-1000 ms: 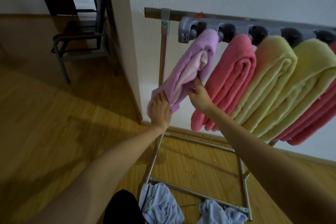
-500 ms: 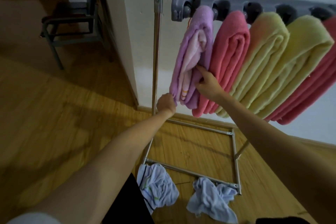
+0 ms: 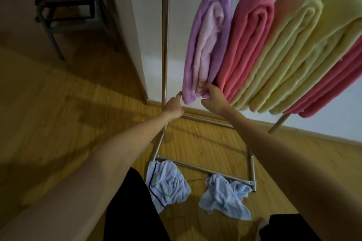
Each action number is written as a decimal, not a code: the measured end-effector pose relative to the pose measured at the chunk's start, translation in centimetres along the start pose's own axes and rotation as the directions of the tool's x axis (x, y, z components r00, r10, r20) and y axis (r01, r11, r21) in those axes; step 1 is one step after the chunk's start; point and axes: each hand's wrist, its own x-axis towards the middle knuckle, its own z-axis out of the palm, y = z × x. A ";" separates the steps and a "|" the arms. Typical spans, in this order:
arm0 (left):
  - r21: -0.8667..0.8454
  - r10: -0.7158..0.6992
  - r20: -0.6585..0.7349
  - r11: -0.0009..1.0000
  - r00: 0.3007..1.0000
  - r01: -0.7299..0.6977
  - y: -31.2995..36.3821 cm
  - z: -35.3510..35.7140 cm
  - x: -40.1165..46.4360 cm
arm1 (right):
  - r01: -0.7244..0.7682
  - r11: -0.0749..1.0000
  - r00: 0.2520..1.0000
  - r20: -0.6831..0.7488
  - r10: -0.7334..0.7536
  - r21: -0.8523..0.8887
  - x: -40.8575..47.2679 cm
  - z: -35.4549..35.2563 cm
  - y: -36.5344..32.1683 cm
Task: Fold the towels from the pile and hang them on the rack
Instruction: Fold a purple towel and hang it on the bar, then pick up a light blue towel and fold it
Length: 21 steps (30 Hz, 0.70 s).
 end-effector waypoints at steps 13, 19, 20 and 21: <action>0.047 -0.338 0.174 0.941 0.925 0.335 -16.4 8.2 -3.7 | -0.266 0.946 0.884 0.346 0.315 -0.184 -5.1 16.5 11.4; 0.144 -0.469 0.211 0.882 0.857 0.448 -25.0 13.6 -3.7 | -0.232 0.924 0.738 0.563 0.371 -0.305 -6.5 26.4 16.2; 0.146 -0.482 0.222 0.876 0.848 0.460 -26.2 14.4 -3.6 | -0.225 0.924 0.723 0.582 0.371 -0.310 -6.5 27.8 17.0; 0.140 -0.487 0.231 0.873 0.842 0.467 -27.4 15.0 -3.4 | -0.221 0.924 0.708 0.601 0.372 -0.312 -6.4 29.3 17.7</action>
